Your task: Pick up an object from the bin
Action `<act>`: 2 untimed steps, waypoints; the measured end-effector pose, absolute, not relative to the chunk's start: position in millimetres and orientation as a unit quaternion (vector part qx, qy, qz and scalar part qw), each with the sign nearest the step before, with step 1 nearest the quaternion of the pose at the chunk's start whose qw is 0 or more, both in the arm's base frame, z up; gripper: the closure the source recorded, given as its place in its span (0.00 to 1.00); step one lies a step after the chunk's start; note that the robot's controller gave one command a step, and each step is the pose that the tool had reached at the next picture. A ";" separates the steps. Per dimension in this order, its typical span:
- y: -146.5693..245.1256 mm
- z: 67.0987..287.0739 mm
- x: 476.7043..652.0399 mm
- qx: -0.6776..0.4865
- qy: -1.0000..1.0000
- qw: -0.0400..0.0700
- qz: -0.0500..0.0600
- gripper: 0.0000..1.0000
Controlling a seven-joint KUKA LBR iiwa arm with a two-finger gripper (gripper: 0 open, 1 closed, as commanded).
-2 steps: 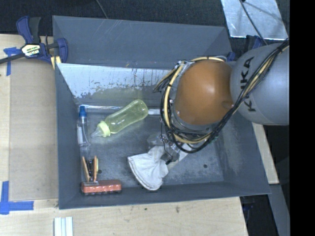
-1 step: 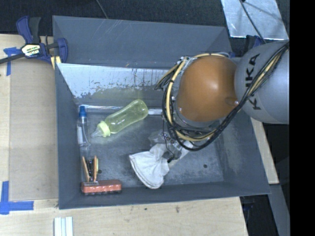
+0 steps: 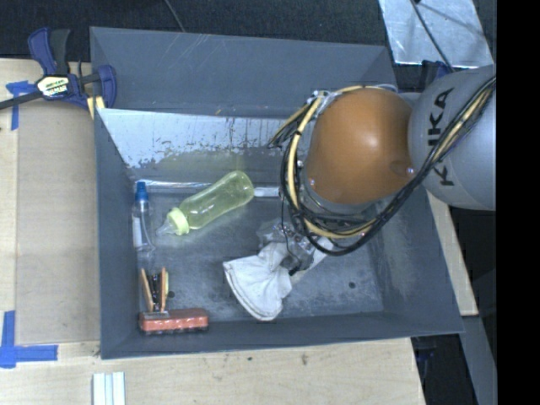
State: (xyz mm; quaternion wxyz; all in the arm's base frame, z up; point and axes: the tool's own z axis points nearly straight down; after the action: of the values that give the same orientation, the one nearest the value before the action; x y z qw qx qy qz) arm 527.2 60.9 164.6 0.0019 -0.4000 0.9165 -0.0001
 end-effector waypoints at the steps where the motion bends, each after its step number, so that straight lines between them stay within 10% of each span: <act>1: 61.0 173.2 527.5 -0.400 0.917 0.002 0.000 1.00; 2: 61.1 180.4 527.4 -0.400 0.917 0.002 0.000 1.00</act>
Offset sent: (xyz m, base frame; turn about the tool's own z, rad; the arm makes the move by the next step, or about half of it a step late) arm -0.0001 0.0001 0.0338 0.0000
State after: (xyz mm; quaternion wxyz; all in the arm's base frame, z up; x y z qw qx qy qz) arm 527.4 61.1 180.4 0.0019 -0.3996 0.9167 -0.0001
